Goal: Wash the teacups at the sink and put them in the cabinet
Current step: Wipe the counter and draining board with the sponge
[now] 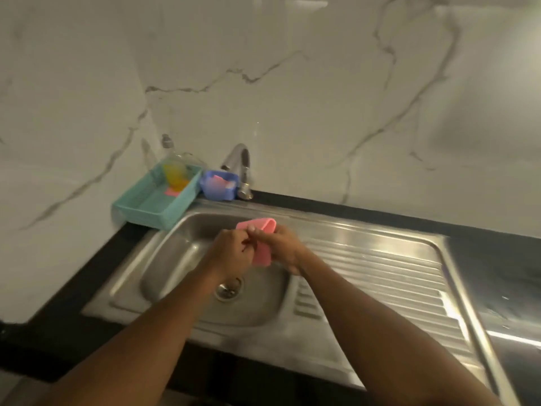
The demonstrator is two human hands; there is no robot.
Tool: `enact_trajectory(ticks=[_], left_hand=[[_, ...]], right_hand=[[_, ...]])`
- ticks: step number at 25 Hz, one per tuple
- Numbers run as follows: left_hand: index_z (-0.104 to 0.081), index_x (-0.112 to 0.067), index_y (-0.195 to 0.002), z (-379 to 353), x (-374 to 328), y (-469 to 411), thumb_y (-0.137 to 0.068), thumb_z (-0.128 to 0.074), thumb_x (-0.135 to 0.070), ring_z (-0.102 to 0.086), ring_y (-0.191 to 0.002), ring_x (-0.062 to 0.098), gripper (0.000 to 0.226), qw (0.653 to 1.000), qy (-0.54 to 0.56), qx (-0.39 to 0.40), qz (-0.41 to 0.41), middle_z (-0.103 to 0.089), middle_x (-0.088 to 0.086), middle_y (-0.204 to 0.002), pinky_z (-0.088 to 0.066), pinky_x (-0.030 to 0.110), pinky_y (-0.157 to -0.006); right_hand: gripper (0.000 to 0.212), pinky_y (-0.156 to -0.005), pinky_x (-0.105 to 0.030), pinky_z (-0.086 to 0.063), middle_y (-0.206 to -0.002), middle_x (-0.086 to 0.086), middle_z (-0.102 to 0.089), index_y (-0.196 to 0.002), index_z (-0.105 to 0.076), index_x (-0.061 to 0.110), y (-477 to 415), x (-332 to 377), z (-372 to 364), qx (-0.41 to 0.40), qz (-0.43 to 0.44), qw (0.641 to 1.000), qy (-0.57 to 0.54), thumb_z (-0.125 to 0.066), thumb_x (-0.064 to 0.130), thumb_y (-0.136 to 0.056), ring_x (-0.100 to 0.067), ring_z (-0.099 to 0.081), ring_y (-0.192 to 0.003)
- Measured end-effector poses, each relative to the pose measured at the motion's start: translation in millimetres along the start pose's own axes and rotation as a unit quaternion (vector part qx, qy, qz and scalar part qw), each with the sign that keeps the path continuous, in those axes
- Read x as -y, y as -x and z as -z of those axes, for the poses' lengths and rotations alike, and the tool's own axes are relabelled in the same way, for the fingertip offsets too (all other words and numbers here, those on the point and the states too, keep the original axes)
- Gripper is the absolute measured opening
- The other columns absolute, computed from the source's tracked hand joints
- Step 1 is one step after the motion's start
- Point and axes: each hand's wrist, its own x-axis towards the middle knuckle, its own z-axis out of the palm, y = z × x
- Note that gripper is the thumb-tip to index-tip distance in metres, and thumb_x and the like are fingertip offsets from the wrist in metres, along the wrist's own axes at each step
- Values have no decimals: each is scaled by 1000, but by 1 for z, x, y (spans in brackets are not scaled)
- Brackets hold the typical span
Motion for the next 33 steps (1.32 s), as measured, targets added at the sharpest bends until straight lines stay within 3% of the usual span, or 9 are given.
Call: enact_trajectory(ticks=[2,4,8,13,19,24,27,30,33], left_hand=[[-73,-2,-82,-51,-53,25,-92,-60,-8,-70,-74,29,17,999,15,26,20,-73,15,-78,-48,32,-62],[-64,-13,-72,-89,-92,40,-93,-58,-7,-63,-69,30,22,998,33,27,44,-64,7,-68,-39,30,-61],[-66,-15,-80,-148,-158,59,-91,-56,-5,-62,-73,24,18,995,50,77,46,-65,2,-76,-48,33,-64],[-71,-13,-95,-205,-231,66,-91,-57,-4,-64,-86,15,18,983,81,163,-31,-69,1,-91,-54,29,-75],[-62,-15,-94,-280,-314,88,-95,-44,-8,-61,-86,21,19,970,112,211,-36,-65,4,-94,-49,31,-66],[-69,-22,-92,-340,-398,77,-80,-61,-7,-65,-88,19,21,955,73,277,-71,-68,0,-93,-57,33,-75],[-73,-23,-85,-397,-456,69,-78,-63,-2,-66,-85,19,24,971,86,218,-50,-69,1,-90,-58,31,-74],[-78,-19,-85,-440,-503,76,-74,-65,-4,-65,-81,19,22,987,88,129,-35,-66,-2,-86,-55,30,-74],[-79,-18,-91,-464,-528,115,-72,-65,-13,-65,-85,15,25,986,71,151,-19,-68,-3,-91,-56,33,-78]], right_hand=[[70,-94,-49,-58,-113,-10,-75,-121,-70,13,54,-30,58,-16,-14,999,43,-85,58,-69,-29,-70,-108],[57,-93,-49,-58,-114,-9,-74,-122,-68,15,100,-52,107,-25,-42,996,74,-79,52,-80,-26,-70,-106],[10,-61,-29,-45,-72,0,-61,-93,-74,22,189,-66,199,-67,-70,974,205,-65,22,-97,-16,-53,-68],[18,-66,-30,-48,-80,-4,-64,-89,-73,14,268,-70,263,-129,-121,935,308,-55,13,-87,-20,-58,-75],[33,-84,-37,-55,-105,-8,-73,-116,-69,17,346,-77,347,-109,-166,900,389,-56,8,-88,-24,-68,-98],[15,-65,-25,-50,-89,-1,-68,-95,-69,20,388,-69,463,-65,-198,864,458,-59,11,-89,-19,-65,-86],[29,-61,-24,-48,-82,1,-68,-92,-73,24,392,-59,556,-64,-153,838,519,-54,3,-86,-19,-64,-81],[52,-84,-35,-56,-110,-2,-76,-117,-75,25,399,-59,614,-106,-11,832,545,-48,-4,-84,-22,-69,-97],[57,-110,-39,-42,-143,2,-58,-139,-59,30,424,-74,646,61,-5,778,625,-60,12,-85,-22,-53,-132]])
